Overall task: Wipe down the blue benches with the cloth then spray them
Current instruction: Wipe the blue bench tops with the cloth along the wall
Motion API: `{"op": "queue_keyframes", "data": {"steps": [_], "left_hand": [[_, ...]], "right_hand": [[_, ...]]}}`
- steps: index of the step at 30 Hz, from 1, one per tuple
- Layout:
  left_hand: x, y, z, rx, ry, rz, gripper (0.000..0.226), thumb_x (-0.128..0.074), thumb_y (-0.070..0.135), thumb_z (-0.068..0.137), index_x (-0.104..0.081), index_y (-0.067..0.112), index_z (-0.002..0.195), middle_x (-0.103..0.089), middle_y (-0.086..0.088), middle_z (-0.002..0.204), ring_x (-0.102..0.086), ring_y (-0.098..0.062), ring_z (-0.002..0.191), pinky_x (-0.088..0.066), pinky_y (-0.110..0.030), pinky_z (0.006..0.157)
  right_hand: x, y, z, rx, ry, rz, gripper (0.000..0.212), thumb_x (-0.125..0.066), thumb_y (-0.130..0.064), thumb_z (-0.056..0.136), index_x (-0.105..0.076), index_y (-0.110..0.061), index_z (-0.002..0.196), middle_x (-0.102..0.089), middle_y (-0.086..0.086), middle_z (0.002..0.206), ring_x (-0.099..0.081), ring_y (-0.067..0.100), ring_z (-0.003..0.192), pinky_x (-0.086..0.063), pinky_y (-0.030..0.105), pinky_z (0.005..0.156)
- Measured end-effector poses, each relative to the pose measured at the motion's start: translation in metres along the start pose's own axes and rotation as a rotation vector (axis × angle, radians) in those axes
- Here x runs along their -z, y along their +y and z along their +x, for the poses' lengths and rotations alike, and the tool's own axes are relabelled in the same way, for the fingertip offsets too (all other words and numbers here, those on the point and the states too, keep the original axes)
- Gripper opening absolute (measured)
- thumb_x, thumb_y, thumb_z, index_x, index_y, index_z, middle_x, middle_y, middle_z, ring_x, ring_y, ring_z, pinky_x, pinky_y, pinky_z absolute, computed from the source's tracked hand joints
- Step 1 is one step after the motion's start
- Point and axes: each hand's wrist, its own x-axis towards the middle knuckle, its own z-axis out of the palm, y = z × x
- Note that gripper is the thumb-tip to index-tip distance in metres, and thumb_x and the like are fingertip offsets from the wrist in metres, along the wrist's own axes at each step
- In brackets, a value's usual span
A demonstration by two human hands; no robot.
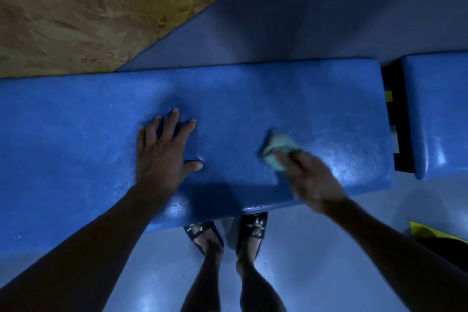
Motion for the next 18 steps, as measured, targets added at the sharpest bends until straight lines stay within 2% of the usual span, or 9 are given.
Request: {"op": "queue_keyframes", "data": {"steps": [3,5,6,7,9,11,13,15,18], "left_hand": [[-0.003,0.0,0.0,-0.007,0.025,0.009,0.096,-0.082,0.058,0.064,-0.038,0.033,0.147,-0.023,-0.002,0.163,-0.027,-0.04,0.142,-0.023,-0.058,0.112],[-0.004,0.0,0.0,-0.015,0.033,0.015,0.096,-0.081,0.058,0.065,-0.037,0.032,0.146,-0.023,-0.002,0.162,-0.027,-0.04,0.142,-0.024,-0.059,0.112],[-0.004,0.0,0.0,-0.016,0.032,0.011,0.095,-0.08,0.058,0.066,-0.036,0.032,0.146,-0.022,-0.002,0.163,-0.026,-0.039,0.143,-0.023,-0.059,0.113],[-0.004,0.0,-0.001,-0.016,0.031,0.009,0.094,-0.08,0.058,0.067,-0.035,0.032,0.146,-0.021,-0.002,0.163,-0.026,-0.039,0.143,-0.023,-0.058,0.113],[-0.003,0.002,-0.002,-0.011,0.031,0.029,0.094,-0.079,0.058,0.068,-0.034,0.033,0.147,-0.019,-0.001,0.163,-0.024,-0.04,0.144,-0.022,-0.057,0.114],[-0.003,0.004,-0.005,0.008,0.027,0.052,0.095,-0.078,0.057,0.071,-0.03,0.034,0.15,-0.015,0.0,0.165,-0.02,-0.039,0.146,-0.02,-0.057,0.116],[-0.004,0.006,-0.006,0.022,0.007,0.055,0.095,-0.074,0.057,0.076,-0.023,0.036,0.153,-0.007,0.002,0.167,-0.012,-0.036,0.15,-0.014,-0.055,0.118],[-0.004,0.009,-0.011,0.04,-0.003,0.052,0.092,-0.07,0.057,0.081,-0.019,0.037,0.155,-0.006,0.001,0.167,-0.009,-0.035,0.151,-0.012,-0.054,0.119],[-0.01,0.013,-0.028,0.029,0.043,0.03,0.075,-0.065,0.048,0.089,-0.029,0.033,0.153,-0.016,-0.003,0.165,-0.016,-0.038,0.148,-0.018,-0.056,0.118]], "right_hand": [[0.01,0.035,-0.018,-0.527,0.1,0.078,0.061,-0.037,-0.031,0.093,-0.028,-0.027,0.154,-0.048,0.021,0.115,-0.053,0.042,0.093,-0.05,0.049,0.079],[-0.004,0.004,-0.003,-0.916,0.214,0.112,0.064,-0.031,-0.034,0.092,-0.033,-0.02,0.154,-0.047,0.027,0.125,-0.051,0.046,0.104,-0.047,0.051,0.087],[-0.011,-0.023,0.009,-1.043,0.255,0.179,0.066,-0.032,-0.033,0.091,-0.033,-0.017,0.155,-0.045,0.029,0.132,-0.05,0.048,0.111,-0.045,0.052,0.091],[-0.018,-0.057,0.022,-1.071,0.272,0.254,0.065,-0.035,-0.03,0.092,-0.032,-0.015,0.155,-0.043,0.03,0.136,-0.049,0.048,0.115,-0.044,0.051,0.094],[-0.027,-0.127,0.036,-0.815,0.254,0.338,0.062,-0.041,-0.021,0.093,-0.036,-0.012,0.153,-0.049,0.024,0.129,-0.053,0.041,0.103,-0.047,0.046,0.083],[-0.029,-0.174,0.029,-0.345,0.13,0.262,0.064,-0.049,-0.022,0.088,-0.04,-0.014,0.152,-0.052,0.012,0.115,-0.05,0.031,0.088,-0.045,0.039,0.071],[-0.027,-0.155,0.014,-0.025,0.029,0.229,0.069,-0.055,-0.025,0.086,-0.038,-0.019,0.153,-0.051,0.006,0.115,-0.05,0.027,0.091,-0.044,0.037,0.073],[-0.021,-0.103,-0.006,0.03,0.04,0.165,0.066,-0.053,-0.023,0.087,-0.04,-0.019,0.152,-0.054,0.009,0.116,-0.051,0.03,0.09,-0.044,0.038,0.073],[-0.004,-0.007,-0.052,-0.183,0.093,0.079,0.06,-0.044,-0.023,0.093,-0.038,-0.015,0.152,-0.055,0.02,0.113,-0.054,0.04,0.085,-0.048,0.045,0.071]]}}
